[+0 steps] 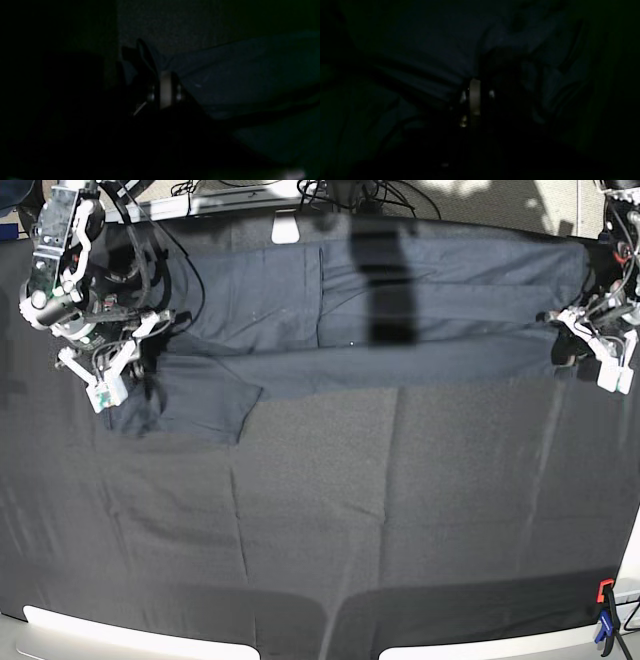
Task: Layout the t-shirt on the table in an organized manner, then fold the t-shirt properly
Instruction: 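Release the folded hem and lift the right gripper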
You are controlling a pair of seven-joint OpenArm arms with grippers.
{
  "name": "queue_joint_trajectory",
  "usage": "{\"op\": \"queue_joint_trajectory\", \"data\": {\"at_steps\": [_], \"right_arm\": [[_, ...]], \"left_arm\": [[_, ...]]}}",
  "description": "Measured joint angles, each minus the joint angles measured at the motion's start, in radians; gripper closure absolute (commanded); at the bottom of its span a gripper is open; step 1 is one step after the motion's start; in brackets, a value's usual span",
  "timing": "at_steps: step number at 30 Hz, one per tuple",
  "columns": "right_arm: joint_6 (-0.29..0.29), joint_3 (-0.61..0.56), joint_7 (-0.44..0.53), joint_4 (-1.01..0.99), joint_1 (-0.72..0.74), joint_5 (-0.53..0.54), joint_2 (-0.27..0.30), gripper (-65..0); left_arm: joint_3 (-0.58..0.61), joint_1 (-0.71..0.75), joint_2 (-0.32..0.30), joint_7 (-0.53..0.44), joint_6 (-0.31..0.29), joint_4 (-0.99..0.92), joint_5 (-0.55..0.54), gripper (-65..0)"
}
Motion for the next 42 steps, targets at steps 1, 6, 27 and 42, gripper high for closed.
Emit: {"op": "queue_joint_trajectory", "data": {"at_steps": [1,6,27,42], "right_arm": [[0.0,0.0,-0.027,0.0,0.0,0.012,0.001,-15.5],[-0.002,0.004,-0.06,0.0,0.002,0.109,0.003,-28.2],[-0.06,0.005,-0.155,-0.134,0.282,0.217,0.067,-28.2],[-0.06,0.005,-0.295,-0.51,0.463,0.335,0.138,-28.2]], "left_arm": [[0.0,0.0,0.0,0.0,0.002,0.0,0.004,-23.3],[0.0,0.0,-0.001,0.012,0.003,0.0,0.006,-31.2],[0.0,0.0,0.0,0.019,0.048,0.241,0.011,-31.1],[-0.001,0.0,0.072,0.015,0.048,0.241,0.014,-31.1]]}}
